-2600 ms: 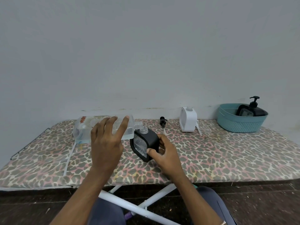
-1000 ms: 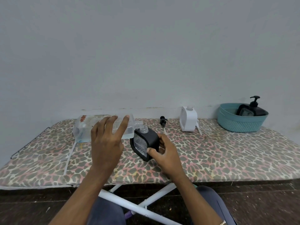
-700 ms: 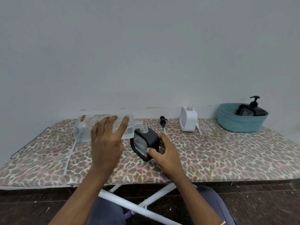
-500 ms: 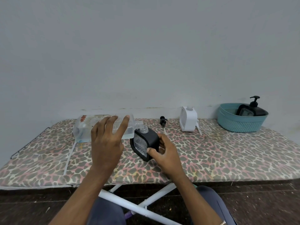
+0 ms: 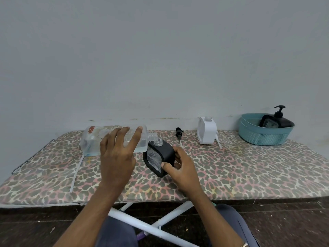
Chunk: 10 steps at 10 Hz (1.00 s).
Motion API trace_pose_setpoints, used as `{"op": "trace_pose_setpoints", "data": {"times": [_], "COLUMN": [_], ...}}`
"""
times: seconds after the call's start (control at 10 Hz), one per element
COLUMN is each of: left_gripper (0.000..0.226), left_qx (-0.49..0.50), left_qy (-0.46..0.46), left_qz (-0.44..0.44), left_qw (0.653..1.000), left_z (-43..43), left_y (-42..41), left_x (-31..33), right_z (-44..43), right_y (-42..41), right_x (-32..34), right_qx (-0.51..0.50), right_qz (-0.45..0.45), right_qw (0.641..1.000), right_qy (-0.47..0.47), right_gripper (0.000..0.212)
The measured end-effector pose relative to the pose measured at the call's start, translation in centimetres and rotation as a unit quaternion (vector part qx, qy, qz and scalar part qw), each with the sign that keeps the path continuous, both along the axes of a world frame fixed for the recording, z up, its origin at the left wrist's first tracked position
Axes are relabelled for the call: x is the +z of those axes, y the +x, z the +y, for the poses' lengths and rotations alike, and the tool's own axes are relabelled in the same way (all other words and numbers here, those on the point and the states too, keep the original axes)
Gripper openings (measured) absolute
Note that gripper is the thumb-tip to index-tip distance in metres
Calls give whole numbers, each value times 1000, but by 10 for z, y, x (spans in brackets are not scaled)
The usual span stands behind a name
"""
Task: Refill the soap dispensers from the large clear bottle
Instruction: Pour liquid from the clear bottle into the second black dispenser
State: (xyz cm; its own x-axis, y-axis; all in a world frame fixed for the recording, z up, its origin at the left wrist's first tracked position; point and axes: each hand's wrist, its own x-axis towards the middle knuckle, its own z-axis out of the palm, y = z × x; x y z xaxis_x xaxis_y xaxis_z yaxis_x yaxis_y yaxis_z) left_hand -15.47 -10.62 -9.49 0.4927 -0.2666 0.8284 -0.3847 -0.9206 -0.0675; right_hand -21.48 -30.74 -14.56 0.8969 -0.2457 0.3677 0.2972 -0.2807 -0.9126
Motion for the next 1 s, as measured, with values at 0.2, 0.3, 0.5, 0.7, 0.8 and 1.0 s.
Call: {"op": "trace_pose_setpoints", "data": {"times": [0.2, 0.3, 0.5, 0.7, 0.8, 1.0], "left_gripper": [92, 93, 92, 92, 92, 91], "left_qx": [0, -1, -2, -1, -2, -1], "left_qy": [0, -1, -1, 0, 0, 2], "left_qz": [-3, -6, -7, -10, -10, -8], "left_qw": [1000, 1000, 1000, 1000, 1000, 1000], "left_z": [0, 0, 0, 0, 0, 0], "left_y": [1, 1, 1, 1, 1, 1], "left_x": [0, -1, -1, 0, -1, -1], "right_z": [0, 0, 0, 1, 1, 1], "right_y": [-1, -1, -1, -1, -1, -1], "right_x": [1, 1, 1, 1, 1, 1], "right_qx": [-5, -6, -5, -4, -6, -7], "right_qz": [-2, 0, 0, 2, 1, 3], "right_qw": [1000, 1000, 1000, 1000, 1000, 1000], "right_qy": [-4, -5, -5, -4, -4, -1], "right_gripper": [36, 35, 35, 40, 40, 38]}}
